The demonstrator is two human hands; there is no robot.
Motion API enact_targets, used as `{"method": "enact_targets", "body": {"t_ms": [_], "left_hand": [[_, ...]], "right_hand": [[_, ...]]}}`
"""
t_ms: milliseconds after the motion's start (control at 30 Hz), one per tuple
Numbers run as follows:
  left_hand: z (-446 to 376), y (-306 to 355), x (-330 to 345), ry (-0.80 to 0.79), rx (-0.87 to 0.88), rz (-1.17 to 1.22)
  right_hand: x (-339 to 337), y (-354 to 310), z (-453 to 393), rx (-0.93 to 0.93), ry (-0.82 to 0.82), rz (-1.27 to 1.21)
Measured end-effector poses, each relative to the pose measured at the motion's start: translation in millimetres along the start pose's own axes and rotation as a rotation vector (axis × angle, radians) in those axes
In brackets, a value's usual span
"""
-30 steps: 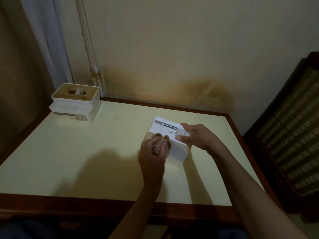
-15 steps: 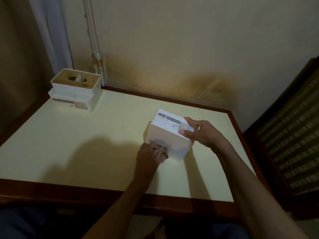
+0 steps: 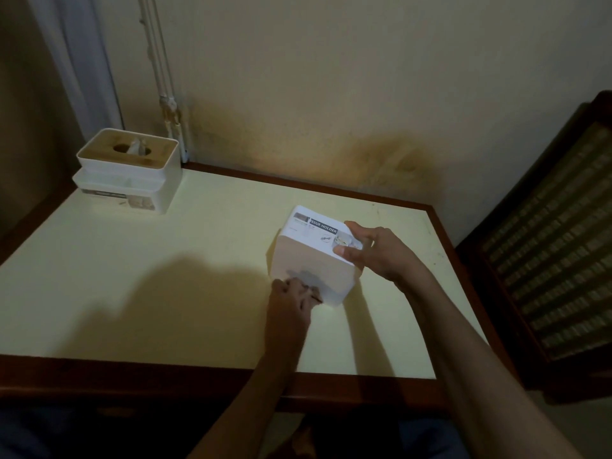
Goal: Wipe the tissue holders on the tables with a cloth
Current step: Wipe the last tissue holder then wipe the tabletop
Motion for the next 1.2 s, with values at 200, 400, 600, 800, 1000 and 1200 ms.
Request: {"method": "enact_targets", "body": {"t_ms": [200,400,600,800,1000,1200], "left_hand": [[28.7,30.5,39.6,-0.096,0.23,-0.09],[0.4,-1.3,-0.3,-0.079,0.101,0.058],[-49.5,-53.8,-72.5,0.058,-0.024,-0.088],[-64.9,-57.4,-102.9,0.129,0.12,-0.218],[-69.7,2.4,-106.2,-0.127,-0.076,0.165],[-57.2,6.4,-116.9,-0.245,-0.179,0.295]], "right_hand": [[-0.3,-6.1,2.4,-0.024,0.001,0.052],[-1.7,-8.4,5.7,-0.024,0.011,0.053],[-3.2,-4.7,4.5,0.005,0.021,0.011],[-0.7,-5.1,3.0,-0.051,0.021,0.014],[8.3,-5.1,6.9,-0.136,0.062,0.024],[23.5,6.0,29.8,-0.081,0.13,0.025]]}}
Point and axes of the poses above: each hand's wrist, its own z-axis away from the middle knuckle, its own x-axis out of the palm, y = z × x, the point moved 4 cm from there along -z, towards the middle knuckle, and after that the axes turned 3 degrees about -z, right-handed, at the moved point
